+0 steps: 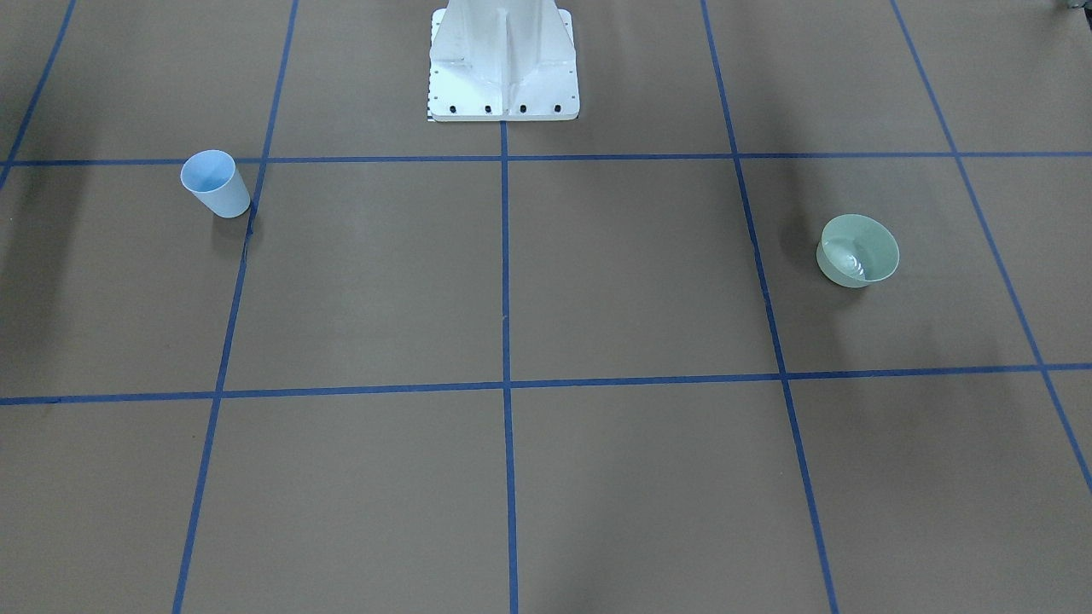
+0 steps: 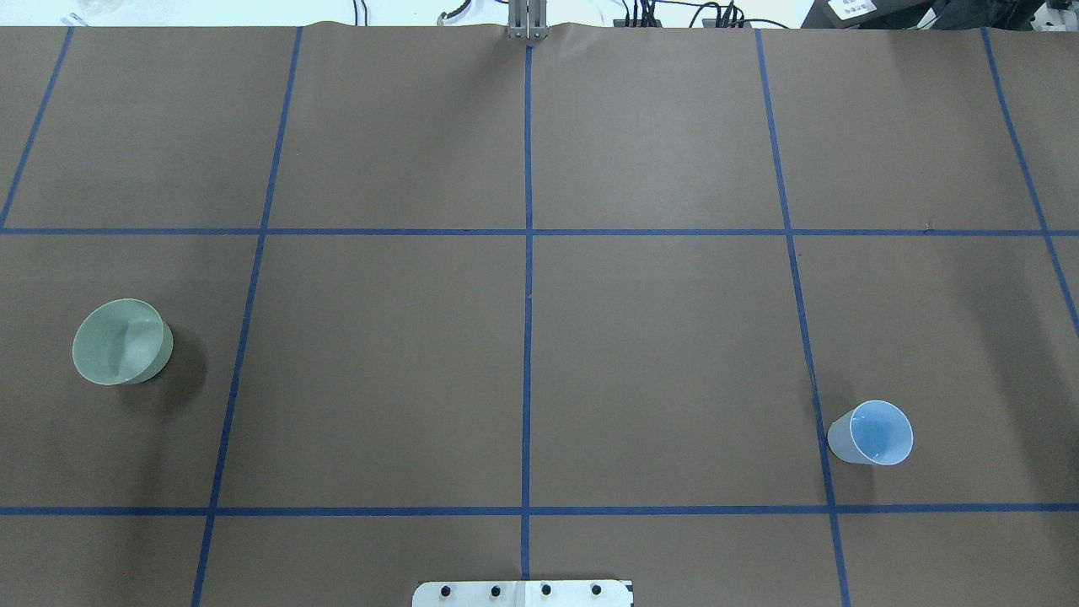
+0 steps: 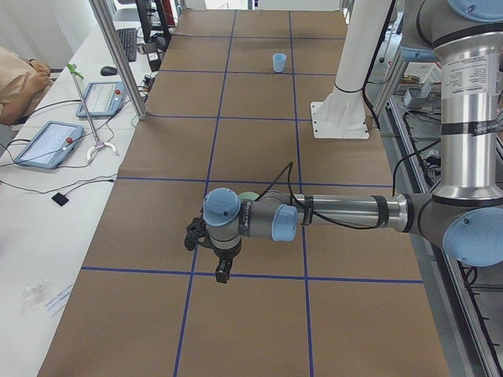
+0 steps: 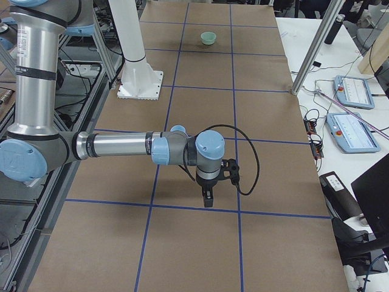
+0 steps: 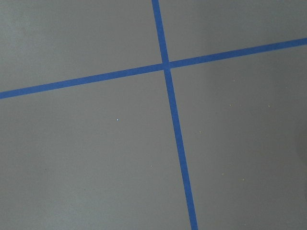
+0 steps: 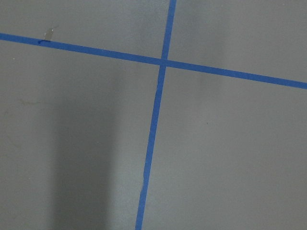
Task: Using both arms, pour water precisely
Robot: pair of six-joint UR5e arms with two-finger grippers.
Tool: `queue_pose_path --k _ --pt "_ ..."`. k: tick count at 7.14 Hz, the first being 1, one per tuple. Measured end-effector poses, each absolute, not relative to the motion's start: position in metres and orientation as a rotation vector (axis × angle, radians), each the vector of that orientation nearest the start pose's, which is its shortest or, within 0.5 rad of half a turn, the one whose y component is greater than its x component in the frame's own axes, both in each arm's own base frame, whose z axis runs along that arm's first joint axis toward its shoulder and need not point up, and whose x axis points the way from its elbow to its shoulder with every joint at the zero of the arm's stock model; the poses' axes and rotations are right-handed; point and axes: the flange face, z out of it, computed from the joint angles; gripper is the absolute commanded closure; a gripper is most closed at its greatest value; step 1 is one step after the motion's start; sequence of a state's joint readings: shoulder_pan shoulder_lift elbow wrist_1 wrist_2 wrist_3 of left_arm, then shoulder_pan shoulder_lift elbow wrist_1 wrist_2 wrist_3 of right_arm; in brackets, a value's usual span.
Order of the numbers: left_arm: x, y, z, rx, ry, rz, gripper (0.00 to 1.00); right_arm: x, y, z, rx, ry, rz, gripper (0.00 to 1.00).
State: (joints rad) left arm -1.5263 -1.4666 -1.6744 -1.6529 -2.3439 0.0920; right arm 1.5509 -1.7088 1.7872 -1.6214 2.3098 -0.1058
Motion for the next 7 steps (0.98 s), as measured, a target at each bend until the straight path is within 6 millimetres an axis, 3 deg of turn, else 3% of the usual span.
queue_pose_path --k 5,7 --pt "-0.043 -0.458 0.634 0.124 0.771 0.171 0.00 0.057 -0.436 0.613 0.078 -0.749 -0.139 0.00" --pt "-0.043 -0.464 0.613 0.177 0.770 0.189 0.00 0.056 -0.439 0.603 0.114 -0.749 -0.154 0.00"
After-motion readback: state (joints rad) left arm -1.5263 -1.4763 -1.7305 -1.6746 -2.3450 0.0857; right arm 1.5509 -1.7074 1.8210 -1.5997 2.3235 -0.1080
